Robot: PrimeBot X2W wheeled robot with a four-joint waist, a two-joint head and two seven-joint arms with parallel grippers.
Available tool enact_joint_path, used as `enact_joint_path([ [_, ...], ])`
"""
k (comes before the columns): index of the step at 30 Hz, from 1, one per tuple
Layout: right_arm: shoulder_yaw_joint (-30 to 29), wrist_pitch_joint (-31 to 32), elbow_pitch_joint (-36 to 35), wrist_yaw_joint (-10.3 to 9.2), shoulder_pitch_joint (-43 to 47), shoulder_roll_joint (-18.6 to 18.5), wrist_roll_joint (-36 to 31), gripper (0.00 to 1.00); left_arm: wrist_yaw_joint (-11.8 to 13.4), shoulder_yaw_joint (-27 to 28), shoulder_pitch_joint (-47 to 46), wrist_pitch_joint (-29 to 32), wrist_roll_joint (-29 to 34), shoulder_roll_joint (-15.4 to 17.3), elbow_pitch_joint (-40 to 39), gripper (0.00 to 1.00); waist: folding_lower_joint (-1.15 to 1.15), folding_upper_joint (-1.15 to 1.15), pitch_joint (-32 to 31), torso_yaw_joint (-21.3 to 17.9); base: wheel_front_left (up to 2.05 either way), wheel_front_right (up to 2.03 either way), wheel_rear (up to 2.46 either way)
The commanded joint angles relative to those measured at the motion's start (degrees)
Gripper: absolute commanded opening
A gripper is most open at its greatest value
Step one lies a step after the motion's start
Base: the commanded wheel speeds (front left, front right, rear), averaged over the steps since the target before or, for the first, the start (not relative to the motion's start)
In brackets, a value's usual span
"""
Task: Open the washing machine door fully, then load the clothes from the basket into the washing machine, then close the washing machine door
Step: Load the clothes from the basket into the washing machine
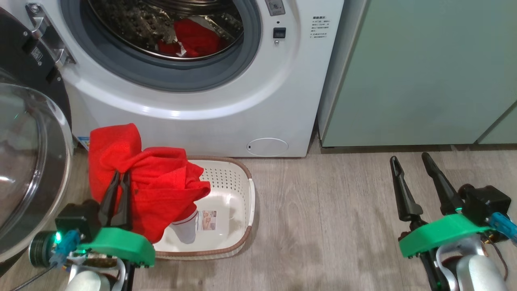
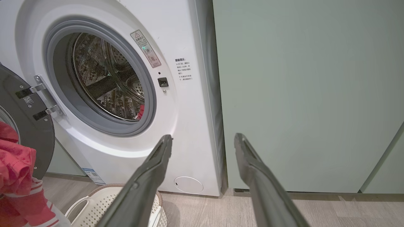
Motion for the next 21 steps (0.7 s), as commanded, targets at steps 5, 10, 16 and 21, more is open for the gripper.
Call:
enact_joint_path([
  [5,0.86,0.02,-2.63,0.00,-1.70,-0.12,-0.62,1.00,0.46,1.97,-2.77,-0.83,-0.26,1.47,-1.95,0.00,0.00,0.00,0.87,0.03,0.00,0.00,0.00],
  [10,0.50,0.15,-3.33,0.00,-2.35,-0.12,-1.27,1.00,0.07,1.37,-4.82,-0.96,0.20,1.55,-1.97,0.00,0.00,0.00,3.19,0.02,0.00,0.00,0.00],
  [16,0.02,0.56,-5.03,0.00,-3.97,-0.12,-2.11,1.00,-1.32,0.72,-9.71,-1.50,0.48,1.42,-0.60,0.00,0.00,0.00,8.10,-0.52,0.00,0.00,0.00],
  [21,0.65,0.68,-6.73,0.00,-6.45,-0.12,-2.42,1.00,-3.38,0.63,-17.54,-1.09,0.14,1.58,3.32,0.00,0.00,0.00,14.29,-2.02,0.00,0.00,0.00],
])
